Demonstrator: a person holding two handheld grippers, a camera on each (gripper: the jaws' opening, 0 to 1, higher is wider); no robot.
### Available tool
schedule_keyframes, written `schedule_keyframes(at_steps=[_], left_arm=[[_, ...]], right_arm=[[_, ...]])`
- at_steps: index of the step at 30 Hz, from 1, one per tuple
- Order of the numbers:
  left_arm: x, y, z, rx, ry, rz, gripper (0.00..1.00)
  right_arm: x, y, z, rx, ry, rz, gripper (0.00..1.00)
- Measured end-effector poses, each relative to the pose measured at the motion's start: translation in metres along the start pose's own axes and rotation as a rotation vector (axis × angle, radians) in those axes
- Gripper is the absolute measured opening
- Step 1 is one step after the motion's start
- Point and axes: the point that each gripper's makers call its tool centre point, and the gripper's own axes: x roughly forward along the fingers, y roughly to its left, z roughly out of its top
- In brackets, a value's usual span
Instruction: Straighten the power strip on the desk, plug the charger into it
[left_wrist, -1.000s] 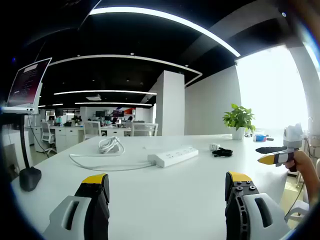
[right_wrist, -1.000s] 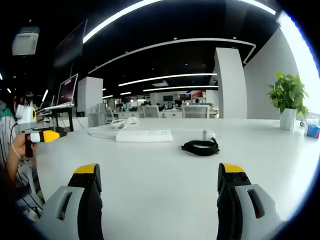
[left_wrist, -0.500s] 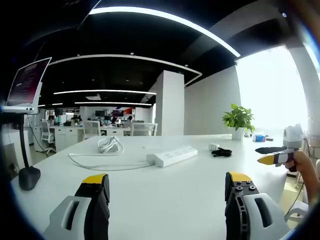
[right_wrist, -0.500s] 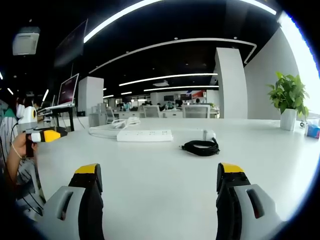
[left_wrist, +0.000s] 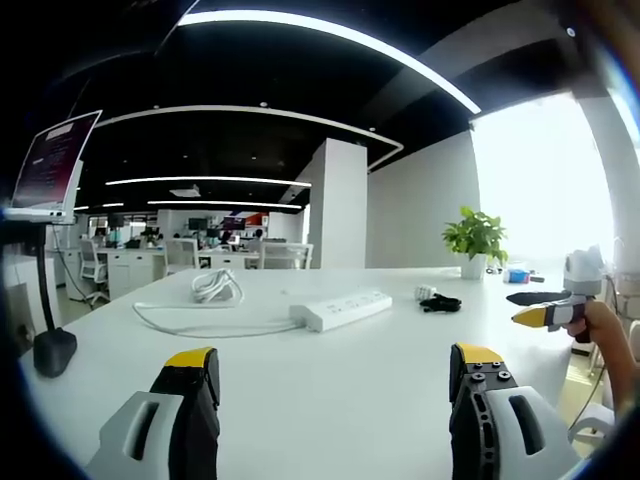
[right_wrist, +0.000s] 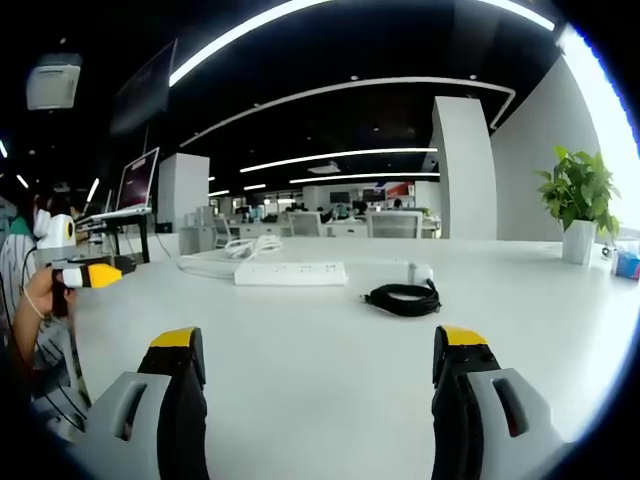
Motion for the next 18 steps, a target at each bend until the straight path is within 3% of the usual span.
schedule_keyframes(at_steps=[9, 18], left_arm=[[0.001, 0.000, -0.001, 0.012, 0.006, -0.005, 0.97], [0.000, 0.013, 0.001, 0.036, 0.005, 0.016, 0.98]], right_arm=[[0.003, 0.000, -0.001, -0.004, 0.004, 0.020, 0.94], [0.008, -0.008, 0.006, -0.004, -0.012, 0.039, 0.94]])
